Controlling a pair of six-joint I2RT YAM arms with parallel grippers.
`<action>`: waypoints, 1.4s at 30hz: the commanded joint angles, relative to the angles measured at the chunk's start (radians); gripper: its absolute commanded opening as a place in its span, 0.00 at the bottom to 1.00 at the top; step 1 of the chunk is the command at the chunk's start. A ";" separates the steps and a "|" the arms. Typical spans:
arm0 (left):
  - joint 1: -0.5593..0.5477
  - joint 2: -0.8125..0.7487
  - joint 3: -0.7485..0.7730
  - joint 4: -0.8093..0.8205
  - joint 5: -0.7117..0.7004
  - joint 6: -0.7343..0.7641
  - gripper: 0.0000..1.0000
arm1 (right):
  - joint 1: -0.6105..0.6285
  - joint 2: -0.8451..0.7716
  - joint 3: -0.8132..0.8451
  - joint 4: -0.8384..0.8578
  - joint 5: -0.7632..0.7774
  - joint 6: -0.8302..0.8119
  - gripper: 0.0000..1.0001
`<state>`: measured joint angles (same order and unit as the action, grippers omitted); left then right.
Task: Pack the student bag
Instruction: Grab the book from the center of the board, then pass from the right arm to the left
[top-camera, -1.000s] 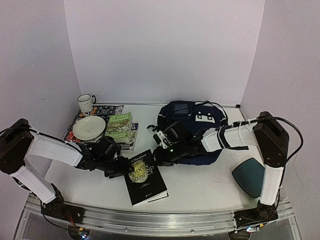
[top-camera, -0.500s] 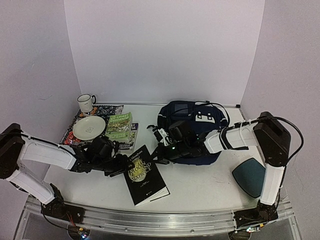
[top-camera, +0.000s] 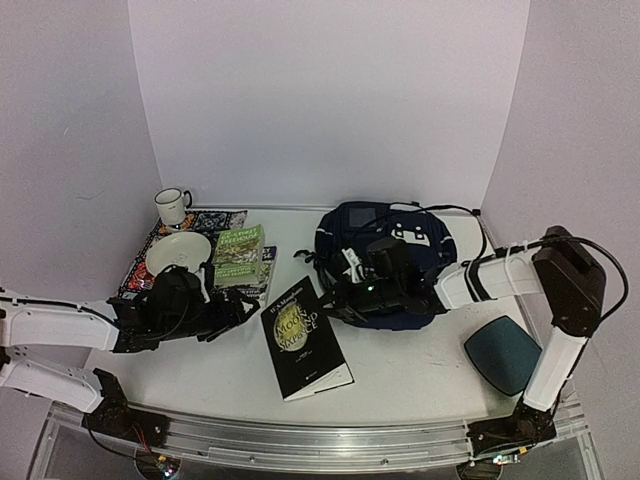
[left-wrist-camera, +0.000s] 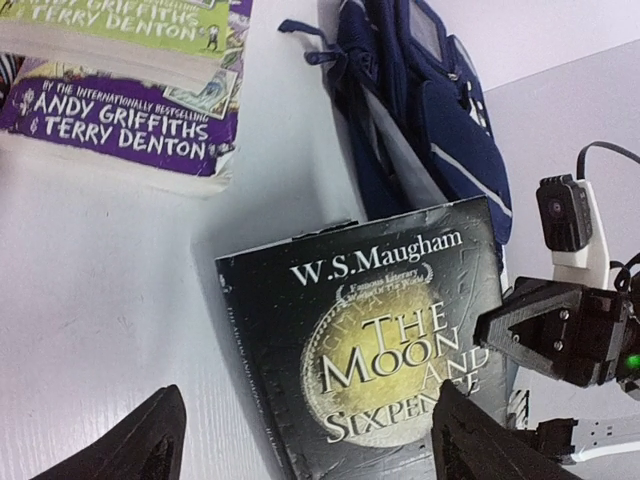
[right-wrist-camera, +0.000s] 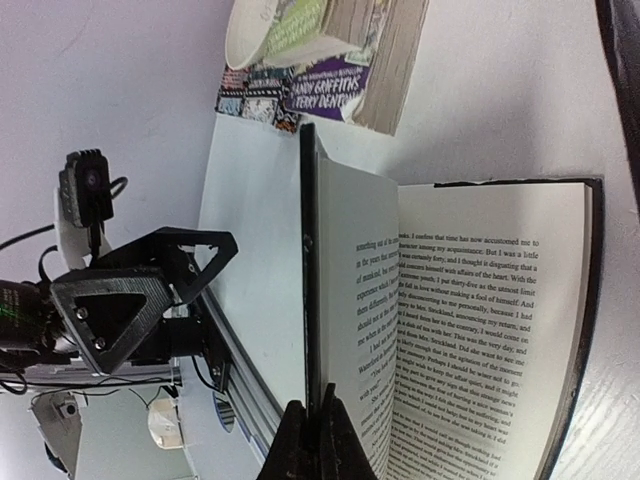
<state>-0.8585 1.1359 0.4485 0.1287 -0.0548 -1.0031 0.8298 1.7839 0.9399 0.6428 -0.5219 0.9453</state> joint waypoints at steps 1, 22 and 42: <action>-0.004 -0.050 -0.010 0.067 -0.045 0.004 0.90 | -0.021 -0.143 -0.006 0.224 0.028 0.043 0.00; -0.046 0.081 -0.090 0.590 0.009 -0.054 0.94 | -0.055 -0.215 0.074 0.482 0.158 0.109 0.00; -0.048 0.320 -0.054 1.060 0.206 -0.053 0.76 | -0.057 -0.194 0.005 0.667 0.212 0.195 0.00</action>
<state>-0.9024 1.4196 0.3729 0.9395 0.0669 -1.0535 0.7722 1.6245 0.9382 1.0588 -0.3063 1.0955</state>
